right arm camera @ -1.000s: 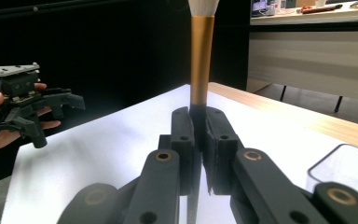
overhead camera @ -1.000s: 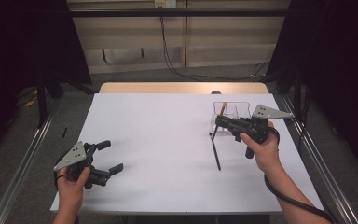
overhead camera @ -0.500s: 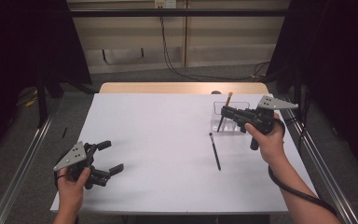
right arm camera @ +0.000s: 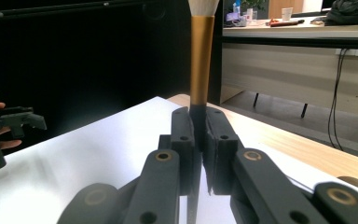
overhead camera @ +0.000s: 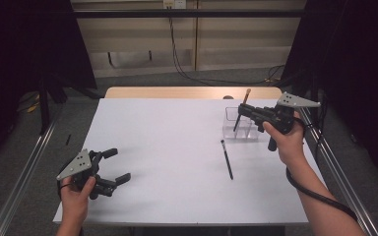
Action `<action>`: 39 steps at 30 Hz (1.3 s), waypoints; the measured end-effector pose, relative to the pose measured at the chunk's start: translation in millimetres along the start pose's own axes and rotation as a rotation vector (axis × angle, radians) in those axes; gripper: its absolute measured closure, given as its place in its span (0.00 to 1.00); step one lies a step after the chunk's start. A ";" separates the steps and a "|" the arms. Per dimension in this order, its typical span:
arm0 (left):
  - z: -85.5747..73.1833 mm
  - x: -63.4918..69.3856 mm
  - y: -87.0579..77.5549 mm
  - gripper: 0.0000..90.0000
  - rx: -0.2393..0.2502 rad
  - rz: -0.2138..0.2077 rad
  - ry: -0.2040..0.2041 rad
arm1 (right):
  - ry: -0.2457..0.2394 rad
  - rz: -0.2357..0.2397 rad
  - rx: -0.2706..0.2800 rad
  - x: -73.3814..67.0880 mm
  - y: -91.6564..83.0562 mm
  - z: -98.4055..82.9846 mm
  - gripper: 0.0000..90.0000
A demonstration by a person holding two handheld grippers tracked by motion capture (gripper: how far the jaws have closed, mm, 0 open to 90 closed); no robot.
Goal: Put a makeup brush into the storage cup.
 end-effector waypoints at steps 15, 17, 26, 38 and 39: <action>0.2 -0.1 -0.1 0.00 -0.001 -0.002 0.003 | -0.004 -0.044 0.017 14.1 2.1 9.9 0.93; -0.1 0.1 0.1 0.00 -0.003 -0.002 0.003 | -0.010 -0.052 0.016 16.6 1.9 11.3 0.93; -0.4 0.7 0.4 0.00 -0.007 -0.006 0.007 | -0.027 -0.086 0.020 27.6 0.2 15.9 0.93; -1.2 0.8 1.0 0.00 -0.007 -0.012 0.003 | -0.024 -0.131 0.030 42.9 -3.6 19.4 0.93; -1.1 0.9 1.1 0.00 -0.007 -0.012 0.003 | -0.024 -0.136 0.030 44.0 -3.7 19.6 0.93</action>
Point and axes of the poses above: each handheld gripper's, and its own axes: y roughly forward along the jaws, z roughly out of its top, x roughly to its right, the point moved 5 cm from there along y, roughly forward along the jaws, and after that the axes turned 11 degrees about x, right-handed, at the moved point
